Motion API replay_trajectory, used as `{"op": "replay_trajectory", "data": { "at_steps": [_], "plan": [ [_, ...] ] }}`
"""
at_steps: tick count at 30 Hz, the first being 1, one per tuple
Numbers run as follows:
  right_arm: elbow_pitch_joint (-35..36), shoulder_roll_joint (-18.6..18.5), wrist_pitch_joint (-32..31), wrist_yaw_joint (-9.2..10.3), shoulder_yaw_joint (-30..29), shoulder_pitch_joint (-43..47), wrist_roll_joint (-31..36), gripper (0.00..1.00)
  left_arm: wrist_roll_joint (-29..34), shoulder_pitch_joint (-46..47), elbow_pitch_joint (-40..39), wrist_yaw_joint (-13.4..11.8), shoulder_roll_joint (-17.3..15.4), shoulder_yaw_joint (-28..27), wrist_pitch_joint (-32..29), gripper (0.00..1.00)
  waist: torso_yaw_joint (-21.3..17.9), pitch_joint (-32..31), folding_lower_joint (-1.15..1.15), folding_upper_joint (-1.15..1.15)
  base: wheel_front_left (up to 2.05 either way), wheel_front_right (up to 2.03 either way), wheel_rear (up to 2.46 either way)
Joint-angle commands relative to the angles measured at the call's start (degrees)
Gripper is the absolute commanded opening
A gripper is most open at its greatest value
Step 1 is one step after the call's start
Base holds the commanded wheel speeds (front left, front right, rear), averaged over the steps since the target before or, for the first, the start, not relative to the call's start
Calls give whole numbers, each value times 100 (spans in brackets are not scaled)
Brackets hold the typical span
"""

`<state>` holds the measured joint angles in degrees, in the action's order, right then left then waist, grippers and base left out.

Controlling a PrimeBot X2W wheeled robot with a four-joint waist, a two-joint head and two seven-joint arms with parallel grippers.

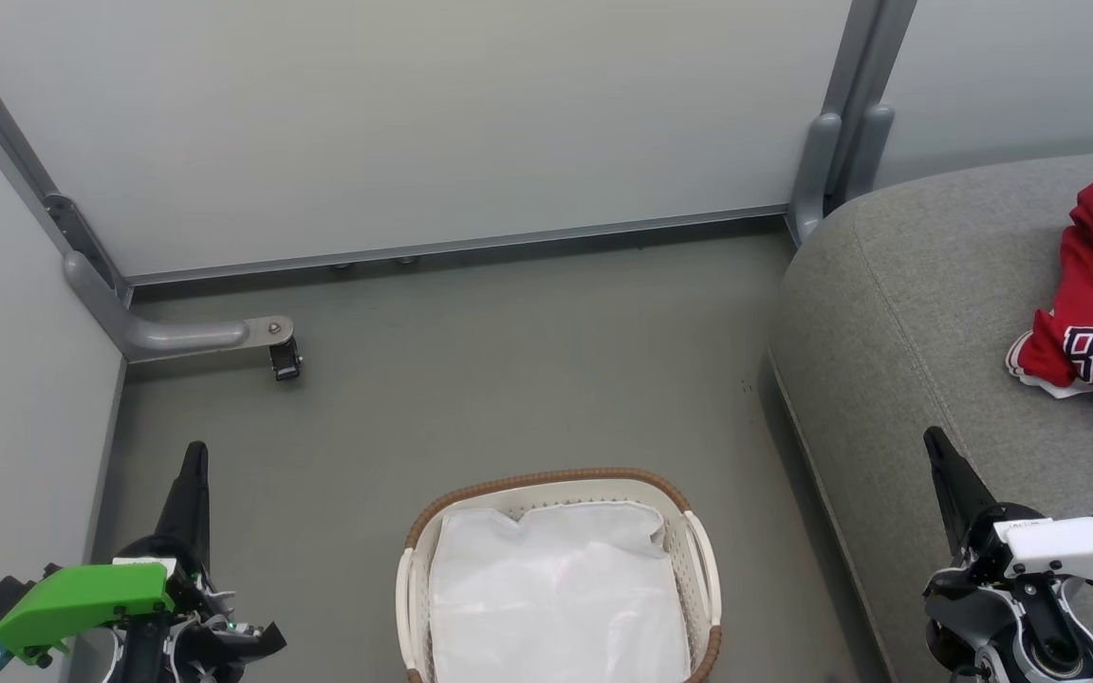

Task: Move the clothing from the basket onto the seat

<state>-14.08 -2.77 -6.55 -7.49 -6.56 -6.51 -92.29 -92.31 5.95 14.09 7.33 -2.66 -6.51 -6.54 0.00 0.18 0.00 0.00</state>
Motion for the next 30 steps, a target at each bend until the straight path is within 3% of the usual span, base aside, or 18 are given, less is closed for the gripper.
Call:
{"op": "replay_trajectory", "data": {
  "at_steps": [1, 30],
  "plan": [
    [24, -15, -19, 0, -13, 60, -20, 0, -18, 61, -9, 34, -40, -12, -21, 0, 0, 0, 0, 0, 0, 0, 0],
    [23, -15, -18, 0, -12, 60, -21, 0, -18, 61, -10, 30, -40, -11, -20, 0, 0, 0, 0, 0, 0, 0, 0]
  ]
}}
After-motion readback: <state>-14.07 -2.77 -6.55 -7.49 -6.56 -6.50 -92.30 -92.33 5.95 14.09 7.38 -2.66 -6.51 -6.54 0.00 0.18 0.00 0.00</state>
